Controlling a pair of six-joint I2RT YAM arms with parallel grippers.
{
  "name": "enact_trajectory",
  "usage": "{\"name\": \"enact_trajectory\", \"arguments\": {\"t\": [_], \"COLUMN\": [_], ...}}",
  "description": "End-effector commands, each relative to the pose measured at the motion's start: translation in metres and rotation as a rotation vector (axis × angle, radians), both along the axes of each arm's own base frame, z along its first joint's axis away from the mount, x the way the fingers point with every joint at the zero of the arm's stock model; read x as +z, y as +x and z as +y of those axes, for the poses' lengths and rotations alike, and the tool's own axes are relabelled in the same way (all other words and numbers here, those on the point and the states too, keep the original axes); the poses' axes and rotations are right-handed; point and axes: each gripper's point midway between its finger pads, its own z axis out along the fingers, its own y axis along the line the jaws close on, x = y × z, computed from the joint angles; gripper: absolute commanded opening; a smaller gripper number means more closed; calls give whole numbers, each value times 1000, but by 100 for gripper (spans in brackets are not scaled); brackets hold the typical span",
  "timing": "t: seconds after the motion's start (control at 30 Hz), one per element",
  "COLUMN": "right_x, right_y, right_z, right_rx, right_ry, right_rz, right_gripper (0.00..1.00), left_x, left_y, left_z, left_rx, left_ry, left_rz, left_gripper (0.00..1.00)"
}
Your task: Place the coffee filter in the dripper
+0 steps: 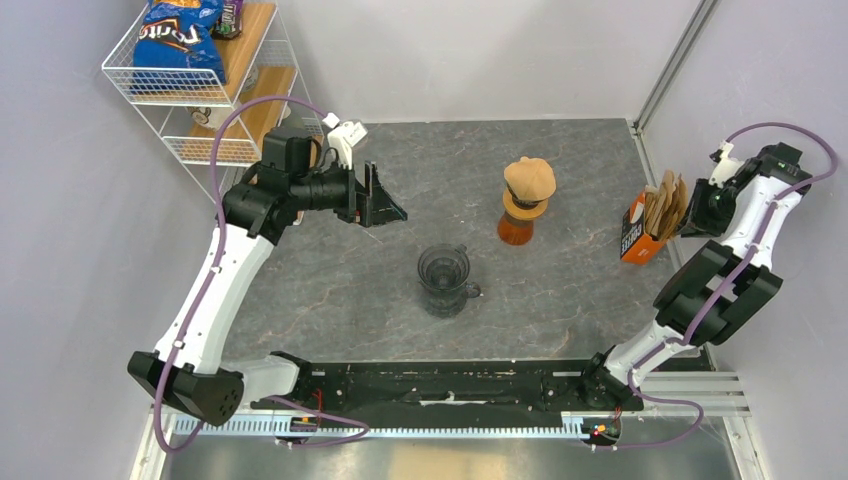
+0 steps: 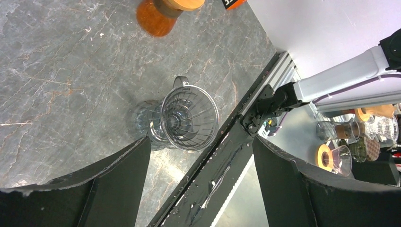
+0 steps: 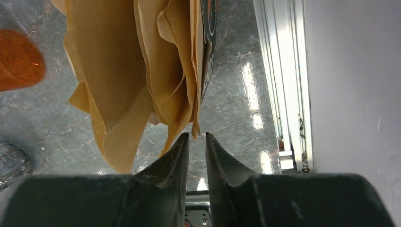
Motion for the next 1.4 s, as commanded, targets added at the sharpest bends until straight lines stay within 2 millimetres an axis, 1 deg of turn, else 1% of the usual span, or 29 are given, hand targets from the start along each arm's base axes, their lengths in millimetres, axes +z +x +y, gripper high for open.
{"name": "enact_trajectory", "arguments": {"t": [0.0,0.43,0.53,0.6,0.67,0.73,0.83,0.93,1.03,1.1,1.17,1.2,1.23,1.3,1.37], "right_x": [-1,-7,-8,-7,-1,12,29,44,60,74,95,105,119,149,179], "right_y": [11,24,24,23,21,18,11,-2,-15,-24,-32,-36,-39,-43,-44], "right_z": [-6,-5,-6,-7,-5,0,4,0,1,5,6,9,13,25,42], "right_rx": [-9,-7,-12,-16,-15,-11,-48,-93,-90,-85,-90,-83,-77,-52,-1], "right_ry": [-7,14,8,0,-4,-12,-38,-109,-162,-183,-218,-227,-239,-254,-253], "right_rz": [-27,-34,-28,-28,-37,-61,-91,-97,-97,-95,-107,-116,-140,-211,-287], "right_gripper": [27,26,21,15,8,0,0,0,0,0,0,0,0,0,0], "left_x": [5,1,1,2,4,5,8,14,17,17,18,18,19,21,25], "left_y": [1,3,3,4,5,6,7,7,7,7,6,5,5,4,3], "left_z": [-4,-3,-2,-2,-2,-3,-3,-3,-3,-3,-3,-3,-2,-1,0], "left_rx": [-9,-7,-5,-4,-4,-6,-8,-12,-16,-17,-17,-19,-20,-18,-19], "left_ry": [-37,-35,-35,-37,-38,-41,-44,-47,-47,-47,-47,-48,-49,-52,-58], "left_rz": [14,35,35,35,34,35,32,14,0,-5,-8,-9,-14,-26,-40], "left_gripper": [86,85,85,85,85,85,85,85,85,85,85,85,85,85,85]}}
